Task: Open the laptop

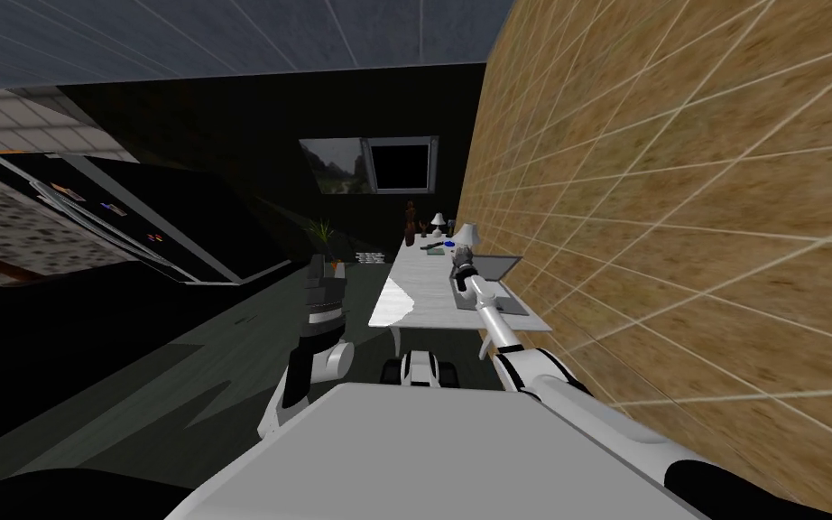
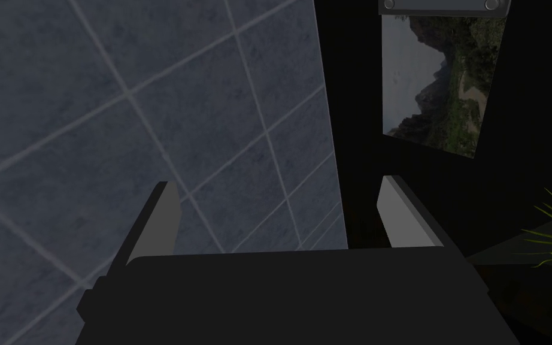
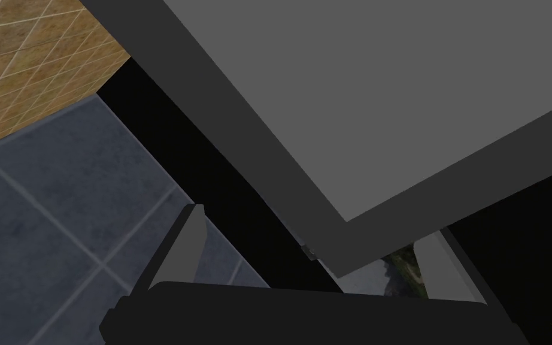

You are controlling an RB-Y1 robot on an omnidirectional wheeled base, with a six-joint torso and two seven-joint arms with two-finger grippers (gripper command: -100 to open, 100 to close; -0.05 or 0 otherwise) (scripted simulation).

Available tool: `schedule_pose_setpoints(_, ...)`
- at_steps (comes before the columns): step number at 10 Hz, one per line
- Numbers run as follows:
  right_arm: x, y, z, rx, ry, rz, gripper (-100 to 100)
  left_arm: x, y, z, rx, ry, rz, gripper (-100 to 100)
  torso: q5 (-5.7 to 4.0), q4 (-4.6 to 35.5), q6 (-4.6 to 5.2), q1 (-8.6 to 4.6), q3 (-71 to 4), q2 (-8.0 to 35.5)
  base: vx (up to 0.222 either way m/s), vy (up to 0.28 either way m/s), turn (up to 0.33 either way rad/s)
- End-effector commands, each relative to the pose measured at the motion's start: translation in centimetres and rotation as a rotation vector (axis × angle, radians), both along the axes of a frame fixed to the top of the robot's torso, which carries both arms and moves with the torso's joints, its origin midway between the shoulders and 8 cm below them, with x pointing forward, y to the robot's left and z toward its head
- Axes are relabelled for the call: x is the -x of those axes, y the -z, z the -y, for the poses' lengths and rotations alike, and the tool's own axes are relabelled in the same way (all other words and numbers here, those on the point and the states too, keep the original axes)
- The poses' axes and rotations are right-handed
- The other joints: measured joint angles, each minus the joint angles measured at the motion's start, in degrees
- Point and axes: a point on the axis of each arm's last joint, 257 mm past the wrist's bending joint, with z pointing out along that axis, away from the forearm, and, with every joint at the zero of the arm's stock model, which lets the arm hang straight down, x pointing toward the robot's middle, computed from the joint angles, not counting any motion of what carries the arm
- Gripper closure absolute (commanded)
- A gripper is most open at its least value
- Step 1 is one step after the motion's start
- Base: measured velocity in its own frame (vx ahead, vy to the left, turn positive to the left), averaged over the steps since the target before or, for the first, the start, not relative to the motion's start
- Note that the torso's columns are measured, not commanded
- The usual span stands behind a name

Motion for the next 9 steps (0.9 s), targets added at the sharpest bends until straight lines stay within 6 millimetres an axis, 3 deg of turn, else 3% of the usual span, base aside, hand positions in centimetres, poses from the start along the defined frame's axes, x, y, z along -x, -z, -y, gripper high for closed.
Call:
schedule_pose_setpoints(1, -0.4, -0.4, 0.2, -0.002, 0.002, 0.000, -100, 0.0, 0.0, 0.0, 0.000, 0.000, 0.000, 0, -0.03, -0.1, 0.00, -0.09, -0.1, -0.2, 0.029, -0.001, 0.001)
schedule_pose_setpoints(2, 0.2, 0.1, -0.1, 0.001, 0.001, 0.000, 100, 0.0, 0.0, 0.0, 0.000, 0.000, 0.000, 0, -0.07, -0.1, 0.00, -0.16, -0.1, -0.2, -0.037, 0.009, -0.018)
schedule_pose_setpoints(3, -0.1, -0.1, -0.1, -0.001, -0.001, -0.001, 100, 0.0, 0.0, 0.0, 0.000, 0.000, 0.000, 0, -0.06, 0.0, 0.09, -0.20, 0.0, 0.1, -0.023, 0.009, -0.006)
schedule_pose_setpoints(4, 0.7, 2.8, 4.6, 0.023, 0.090, -0.047, 100, 0.0, 0.0, 0.0, 0.000, 0.000, 0.000, 0, -0.07, 0.0, 0.04, -0.23, 0.0, 0.0, -0.065, -0.084, 0.583)
schedule_pose_setpoints(6, 0.9, 2.8, 5.6, -0.016, 0.125, -0.043, 100, 0.0, 0.0, 0.0, 0.000, 0.000, 0.000, 0, -0.22, -0.2, 0.08, -0.47, 0.0, -0.1, -0.075, -0.072, 0.263)
schedule_pose_setpoints(7, 2.0, 5.3, 9.4, 0.015, 0.190, -0.082, 100, 0.0, 0.0, 0.0, 0.000, 0.000, 0.000, 0, -0.13, -0.2, 0.10, -0.31, -0.2, -0.3, -0.102, -0.072, 0.370)
schedule_pose_setpoints(9, 2.4, 5.1, 11.1, -0.019, 0.242, -0.069, 100, 0.0, 0.0, 0.0, 0.000, 0.000, 0.000, 0, -0.16, -0.1, 0.08, -0.39, -0.1, -0.2, -0.086, -0.062, 0.322)
